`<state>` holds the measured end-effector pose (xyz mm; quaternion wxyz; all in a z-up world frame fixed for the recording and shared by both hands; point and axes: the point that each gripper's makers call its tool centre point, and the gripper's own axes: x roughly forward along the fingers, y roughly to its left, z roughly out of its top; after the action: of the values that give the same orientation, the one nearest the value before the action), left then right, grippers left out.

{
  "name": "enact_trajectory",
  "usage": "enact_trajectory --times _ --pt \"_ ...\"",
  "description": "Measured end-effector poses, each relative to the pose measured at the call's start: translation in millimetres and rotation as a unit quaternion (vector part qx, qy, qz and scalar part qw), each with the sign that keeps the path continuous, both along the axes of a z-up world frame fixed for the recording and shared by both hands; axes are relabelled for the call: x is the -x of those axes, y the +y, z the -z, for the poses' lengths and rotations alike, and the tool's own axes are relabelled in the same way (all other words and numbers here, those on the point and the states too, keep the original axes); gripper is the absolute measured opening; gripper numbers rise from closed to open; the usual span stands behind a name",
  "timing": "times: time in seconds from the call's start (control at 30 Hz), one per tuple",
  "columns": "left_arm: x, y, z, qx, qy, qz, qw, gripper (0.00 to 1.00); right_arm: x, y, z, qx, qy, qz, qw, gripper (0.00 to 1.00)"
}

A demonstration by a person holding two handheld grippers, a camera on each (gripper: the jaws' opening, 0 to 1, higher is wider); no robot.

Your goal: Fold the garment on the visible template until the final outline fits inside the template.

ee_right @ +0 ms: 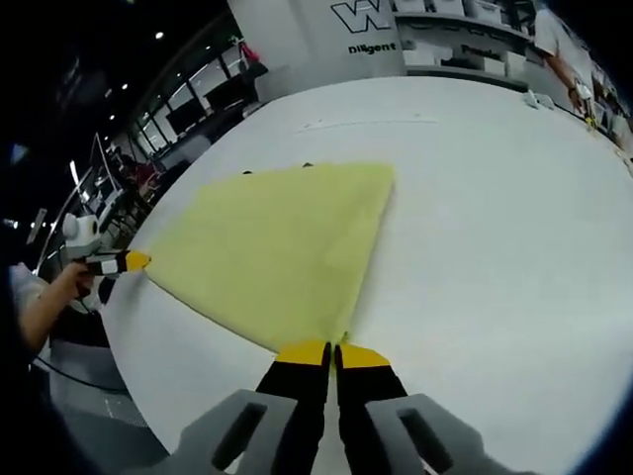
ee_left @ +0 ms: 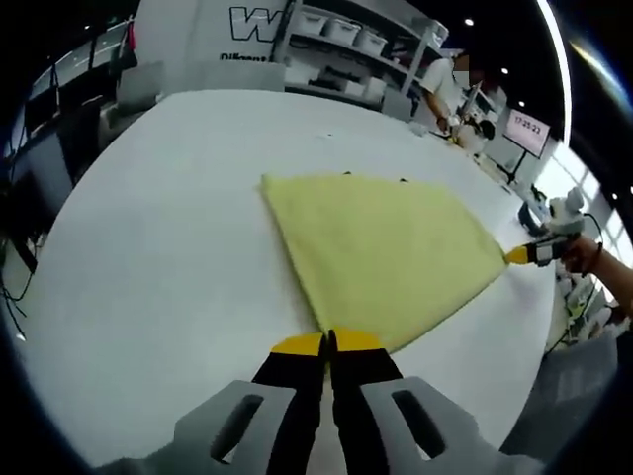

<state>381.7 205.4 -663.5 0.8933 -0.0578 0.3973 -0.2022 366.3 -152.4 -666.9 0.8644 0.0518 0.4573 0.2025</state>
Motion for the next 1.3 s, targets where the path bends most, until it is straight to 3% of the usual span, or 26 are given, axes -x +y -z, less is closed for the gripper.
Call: enact_trajectory --times 0.5,0.67,0.73,0.97,1.3 --pt "11.5 6 -0.2 0.0 0.002 0.002 1.0 0.01 12 6 0.1 -0.004 0.003 -0.007 1.0 0.0" --pt "7.9 6 -3.0 0.005 -0.007 -0.013 0.9999 0.03 10 6 -3.4 0.014 -0.016 -0.017 0.9996 0.01" --pt "6.9 7 -7.4 -0.003 -0.014 -0.014 0.9998 0.06 7 6 -9.0 0.007 -0.029 -0.01 0.9995 0.08" --pt "11.8 -4 -33.2 0.01 -0.036 0.002 0.9993 0.39 11 11 -27.7 0.007 -0.047 -0.016 0.9987 0.47" --pt "32.4 -1 -56.9 -0.007 -0.054 0.002 0.9985 0.72 29 19 -57.3 0.004 -0.082 -0.033 0.9961 0.79"
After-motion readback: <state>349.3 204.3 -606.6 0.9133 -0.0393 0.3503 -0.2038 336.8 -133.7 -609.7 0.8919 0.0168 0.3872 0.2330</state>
